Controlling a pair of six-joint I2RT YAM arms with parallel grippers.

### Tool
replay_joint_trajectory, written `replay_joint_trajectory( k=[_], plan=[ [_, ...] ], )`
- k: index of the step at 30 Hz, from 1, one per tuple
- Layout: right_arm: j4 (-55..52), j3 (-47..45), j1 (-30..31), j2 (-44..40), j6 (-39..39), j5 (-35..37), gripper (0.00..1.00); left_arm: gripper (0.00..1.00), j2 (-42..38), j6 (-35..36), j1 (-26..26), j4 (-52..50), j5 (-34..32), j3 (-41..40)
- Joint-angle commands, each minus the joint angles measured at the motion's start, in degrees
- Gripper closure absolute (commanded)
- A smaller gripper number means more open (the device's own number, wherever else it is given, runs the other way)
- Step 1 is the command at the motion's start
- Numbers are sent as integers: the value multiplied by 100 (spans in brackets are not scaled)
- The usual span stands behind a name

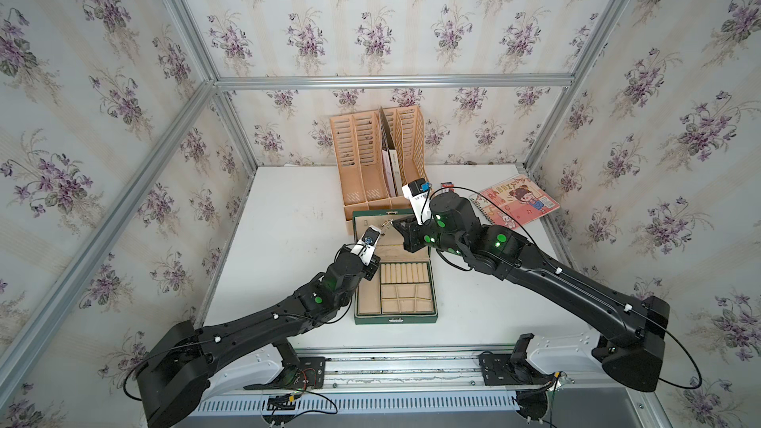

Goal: Put jewelry chain into jewelry box
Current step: Hang the necklace on the jewelry box clasp.

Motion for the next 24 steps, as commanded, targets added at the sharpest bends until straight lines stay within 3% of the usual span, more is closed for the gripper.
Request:
replay_joint_trajectory(
  k=[1,4,12,17,24],
  plan=[
    [173,169,3,-6,-150,21,100,83,-52,5,7,208,336,-79],
    [-95,312,6,4,-196,13,100,69,-155,69,4,320,626,-133],
    [-977,799,2,75,-294,24,100,54,-484,183,4,270,1240,-180],
    [-1318,963,3,37,-309,56,100,36,-677,296,4,475,1688,-318],
    [-1442,1009,8,-31,-268,-21,100,34,-299,452,4,954,2064,-311]
  ],
)
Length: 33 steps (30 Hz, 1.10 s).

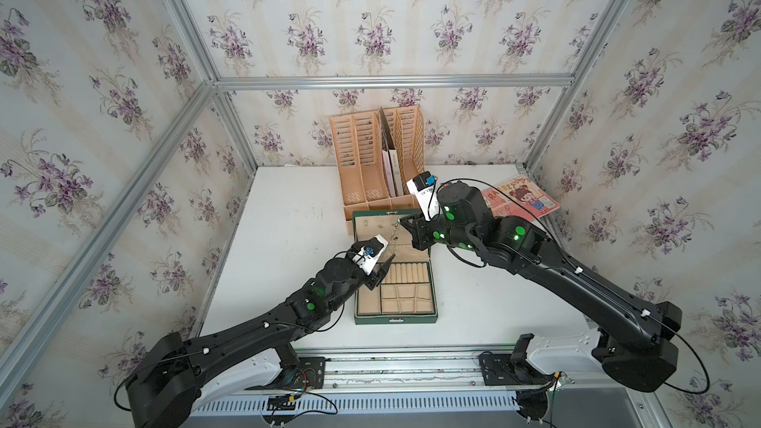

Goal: Put jewelry chain into jewelry box
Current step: Hang the necklace on the jewelry box clasp.

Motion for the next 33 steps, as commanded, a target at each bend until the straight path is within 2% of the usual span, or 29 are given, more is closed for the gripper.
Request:
replay_joint_trajectory(
  k=[1,11,16,20,25,33],
  plan=[
    [-88,73,5,-29,6,-43,100,34,198,183,2,566,307,23],
    [-116,166,8,-12,75,-201,100,34,916,468,2,1173,376,276],
    [-122,157,7,-55,87,-211,100,37,1218,542,2,1374,465,388],
    [-141,171,7,-72,87,-211,100,46,1373,556,2,1507,470,423],
    [-137,167,7,-95,87,-211,100,66,1414,555,2,1615,403,395],
    [-82,191,-1,-64,61,-211,100,79,1370,547,6,1622,459,323]
  ],
)
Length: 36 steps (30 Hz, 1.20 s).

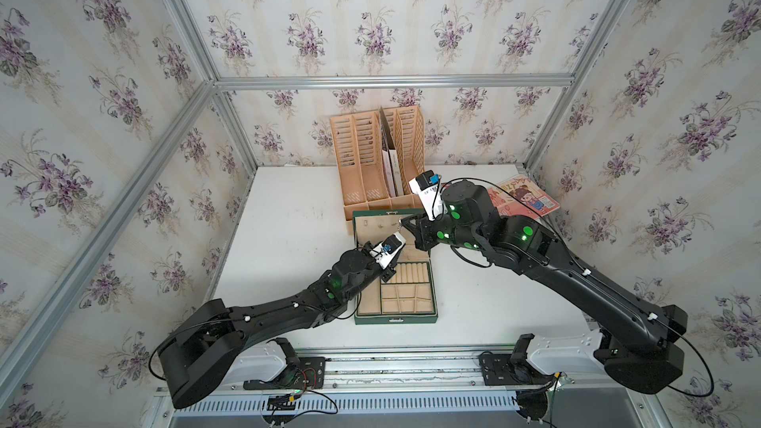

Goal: Put jewelry chain into jewelry box
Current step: Hang the necklace on the jewelry box clasp.

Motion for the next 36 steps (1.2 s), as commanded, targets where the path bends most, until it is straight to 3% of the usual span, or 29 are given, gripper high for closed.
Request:
replay_joint_trajectory(
  k=[1,7,14,22,29,36],
  plan=[
    [73,46,4,10,-29,-21,100,81,-24,20,2,229,60,-17],
    [56,63,7,30,-45,16,100,100,-52,48,2,168,86,-49],
    [304,-176,4,-51,-50,227,100,100,-314,-149,2,-250,-267,-114],
    [1078,-841,-22,-72,71,456,100,100,-969,-505,9,-1590,-1454,-102],
    [2263,-1694,-220,25,400,728,100,100,-1059,-905,94,-2634,-2320,167],
    [3288,-2300,-371,167,503,1043,100,100,-911,-1342,441,-2908,-2326,317]
  ],
)
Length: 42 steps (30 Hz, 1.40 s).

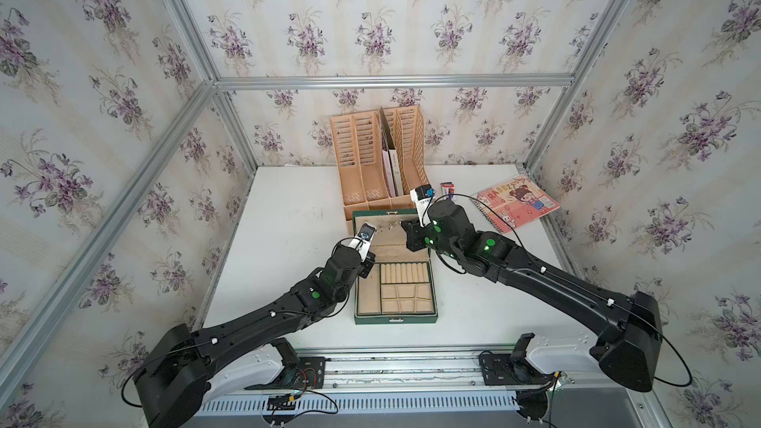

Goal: Put jewelry chain into jewelry box
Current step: Hang the necklace on the jewelry box clasp.

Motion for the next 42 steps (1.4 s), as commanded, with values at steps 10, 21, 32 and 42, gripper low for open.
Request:
replay_joint_trajectory(
  k=[10,21,32,42],
  plan=[
    [1544,-568,-128,280,141,322,100,100,763,-320,252,-128,84,580],
    [2185,-1101,-274,125,513,208,100,100,867,-627,326,-201,248,855],
    [2430,-1558,-262,-298,775,-5,100,100,1021,-1374,570,-490,646,1028],
    [2745,-1797,-260,-170,977,-211,100,100,1224,-1730,853,-960,880,1323]
  ],
)
